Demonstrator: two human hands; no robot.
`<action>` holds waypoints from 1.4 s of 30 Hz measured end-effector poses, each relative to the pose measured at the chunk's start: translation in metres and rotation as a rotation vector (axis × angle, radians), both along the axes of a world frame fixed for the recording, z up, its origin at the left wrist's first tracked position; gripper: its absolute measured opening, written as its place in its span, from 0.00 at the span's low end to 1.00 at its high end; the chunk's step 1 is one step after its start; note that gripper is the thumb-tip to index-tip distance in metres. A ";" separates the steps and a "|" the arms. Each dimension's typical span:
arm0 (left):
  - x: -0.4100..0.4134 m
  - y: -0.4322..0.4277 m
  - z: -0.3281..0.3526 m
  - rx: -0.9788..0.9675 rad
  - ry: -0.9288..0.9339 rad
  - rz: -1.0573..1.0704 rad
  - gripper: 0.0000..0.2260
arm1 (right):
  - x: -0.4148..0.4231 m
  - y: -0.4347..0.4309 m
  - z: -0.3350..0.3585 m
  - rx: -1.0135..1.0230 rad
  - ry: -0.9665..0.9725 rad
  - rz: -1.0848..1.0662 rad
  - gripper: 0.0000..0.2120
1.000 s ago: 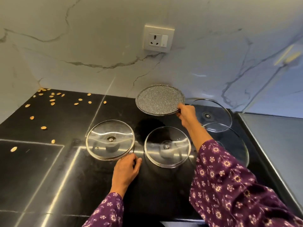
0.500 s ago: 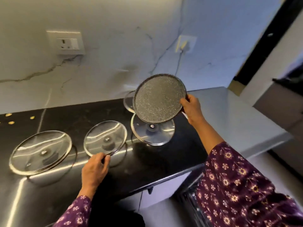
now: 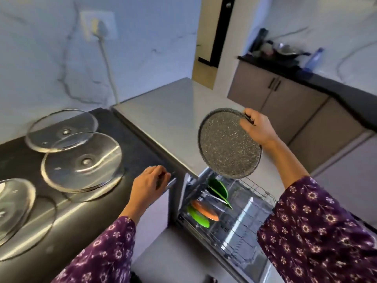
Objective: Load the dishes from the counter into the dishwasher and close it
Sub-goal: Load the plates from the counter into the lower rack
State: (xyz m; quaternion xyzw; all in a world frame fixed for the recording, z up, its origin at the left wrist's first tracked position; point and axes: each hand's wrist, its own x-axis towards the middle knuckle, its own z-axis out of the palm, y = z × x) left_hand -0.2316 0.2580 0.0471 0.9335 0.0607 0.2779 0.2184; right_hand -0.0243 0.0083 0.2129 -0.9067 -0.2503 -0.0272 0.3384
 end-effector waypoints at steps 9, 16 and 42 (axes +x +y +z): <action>0.154 -0.111 -0.002 -0.068 0.135 -0.256 0.10 | 0.078 -0.114 -0.080 -0.259 0.091 0.015 0.06; 0.261 -0.140 -0.033 -0.017 0.192 -0.262 0.08 | 0.153 -0.131 -0.209 -0.454 0.117 0.027 0.02; 0.366 -0.146 -0.097 0.109 0.247 -0.186 0.12 | 0.276 -0.079 -0.516 -0.719 0.290 0.125 0.16</action>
